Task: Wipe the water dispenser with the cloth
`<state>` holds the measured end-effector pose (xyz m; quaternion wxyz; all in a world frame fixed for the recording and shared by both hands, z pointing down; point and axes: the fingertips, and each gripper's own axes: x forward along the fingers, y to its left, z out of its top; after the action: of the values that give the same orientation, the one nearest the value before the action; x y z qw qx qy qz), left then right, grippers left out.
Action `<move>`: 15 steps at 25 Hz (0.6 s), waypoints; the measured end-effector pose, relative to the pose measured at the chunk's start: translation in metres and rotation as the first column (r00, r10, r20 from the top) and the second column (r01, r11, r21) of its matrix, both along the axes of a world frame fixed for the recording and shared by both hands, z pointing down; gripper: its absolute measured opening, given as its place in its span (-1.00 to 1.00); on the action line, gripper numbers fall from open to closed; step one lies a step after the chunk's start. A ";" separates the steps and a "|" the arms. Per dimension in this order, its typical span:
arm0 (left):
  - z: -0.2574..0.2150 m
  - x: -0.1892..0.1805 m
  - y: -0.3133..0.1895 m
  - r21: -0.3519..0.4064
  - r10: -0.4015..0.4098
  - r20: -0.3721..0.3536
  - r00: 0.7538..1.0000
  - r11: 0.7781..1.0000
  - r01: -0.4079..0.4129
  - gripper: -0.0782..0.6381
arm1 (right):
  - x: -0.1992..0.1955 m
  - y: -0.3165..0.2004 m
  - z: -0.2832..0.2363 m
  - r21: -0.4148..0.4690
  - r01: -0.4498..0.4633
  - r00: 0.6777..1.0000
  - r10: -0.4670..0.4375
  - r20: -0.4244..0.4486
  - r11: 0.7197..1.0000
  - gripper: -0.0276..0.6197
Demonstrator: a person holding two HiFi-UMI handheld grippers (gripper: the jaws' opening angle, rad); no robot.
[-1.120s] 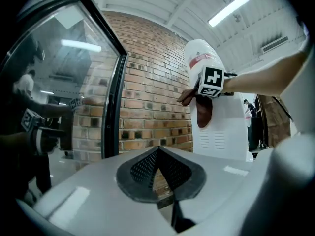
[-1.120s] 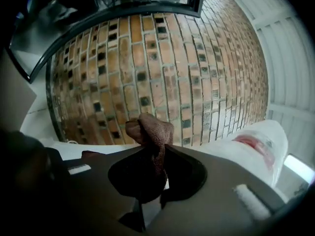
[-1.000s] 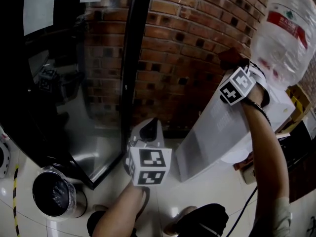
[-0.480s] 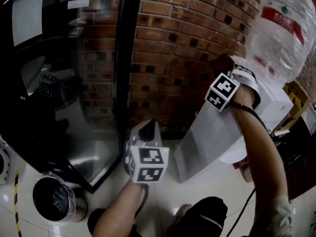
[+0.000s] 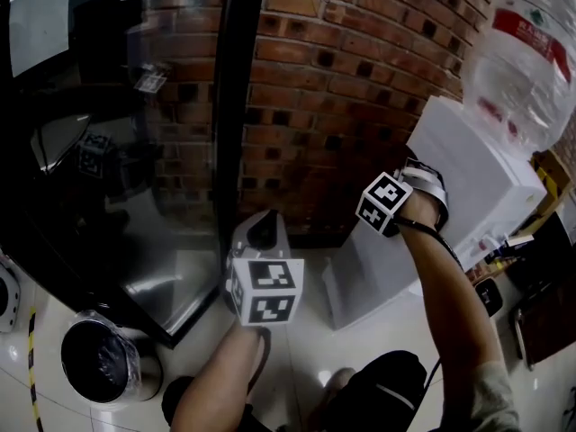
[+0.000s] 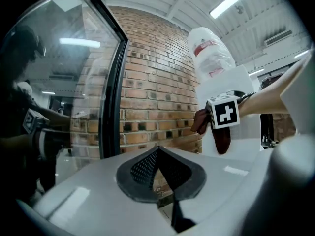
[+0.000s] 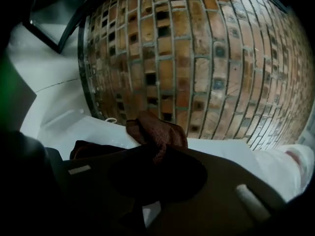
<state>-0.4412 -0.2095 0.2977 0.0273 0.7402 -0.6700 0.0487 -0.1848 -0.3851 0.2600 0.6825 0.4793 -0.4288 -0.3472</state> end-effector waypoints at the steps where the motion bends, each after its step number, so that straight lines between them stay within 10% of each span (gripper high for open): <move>1: 0.003 0.001 -0.001 -0.007 0.003 0.003 1.000 1.000 -0.003 -0.78 | 0.001 0.001 0.012 -0.015 -0.003 1.000 0.002 -0.008 1.000 -0.72; 15: 0.085 0.037 -0.019 -0.143 0.059 0.043 0.997 0.988 -0.053 -0.78 | 0.005 0.028 0.158 -0.119 -0.004 0.997 0.013 0.070 0.993 -0.70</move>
<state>-0.4042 -0.2283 0.3829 0.0628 0.7536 -0.6442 0.1142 -0.1799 -0.3568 0.4182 0.6958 0.4516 -0.4704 -0.3011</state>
